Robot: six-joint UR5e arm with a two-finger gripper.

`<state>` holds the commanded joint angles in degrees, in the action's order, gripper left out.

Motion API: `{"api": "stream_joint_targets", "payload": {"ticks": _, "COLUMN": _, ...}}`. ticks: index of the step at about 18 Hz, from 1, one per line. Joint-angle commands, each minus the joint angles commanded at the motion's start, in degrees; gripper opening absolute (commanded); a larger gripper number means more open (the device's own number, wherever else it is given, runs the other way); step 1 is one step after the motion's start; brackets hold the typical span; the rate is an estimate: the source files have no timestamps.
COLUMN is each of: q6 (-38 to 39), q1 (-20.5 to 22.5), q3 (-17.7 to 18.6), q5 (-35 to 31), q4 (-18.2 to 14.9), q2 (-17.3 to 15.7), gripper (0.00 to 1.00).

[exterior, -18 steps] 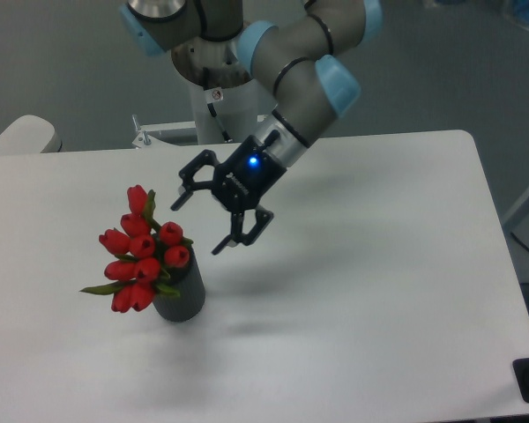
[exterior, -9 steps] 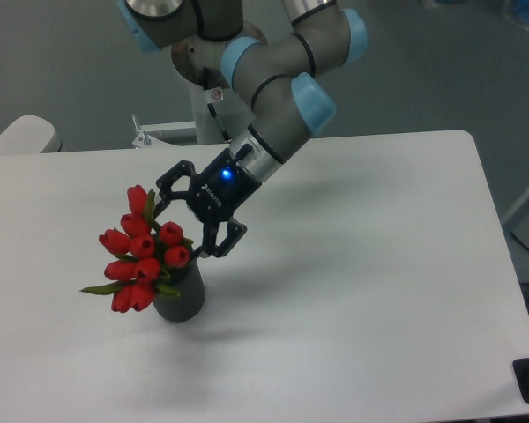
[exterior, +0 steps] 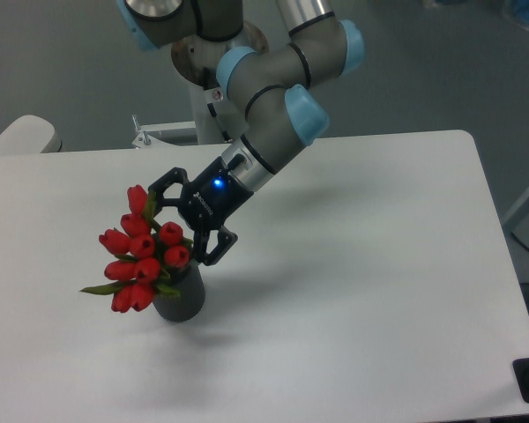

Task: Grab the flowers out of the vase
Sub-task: 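Lower the gripper around the tulip stems and close it, then lift the gripped tulips straight up out of the grey vase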

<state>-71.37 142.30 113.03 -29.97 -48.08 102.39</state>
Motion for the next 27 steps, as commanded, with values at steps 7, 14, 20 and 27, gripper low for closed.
{"api": "stream_joint_targets", "payload": {"ticks": 7, "q6": 0.18, "q1": -1.59, "q3": -0.26, "q5": 0.00, "q4": 2.11, "q2": 1.14, "gripper": 0.90}}
{"api": "stream_joint_targets", "payload": {"ticks": 14, "q6": 0.09, "q1": -1.41, "q3": -0.88, "q5": 0.00, "q4": 2.46, "q2": 1.14, "gripper": 0.44}}
{"api": "stream_joint_targets", "payload": {"ticks": 20, "q6": -0.09, "q1": -1.32, "q3": -1.41, "q5": -0.09, "q4": 2.46, "q2": 1.23, "gripper": 0.36}}
{"api": "stream_joint_targets", "payload": {"ticks": 27, "q6": 0.17, "q1": 0.60, "q3": -1.84, "q5": 0.09, "q4": 2.37, "q2": 0.27, "gripper": 0.36}}
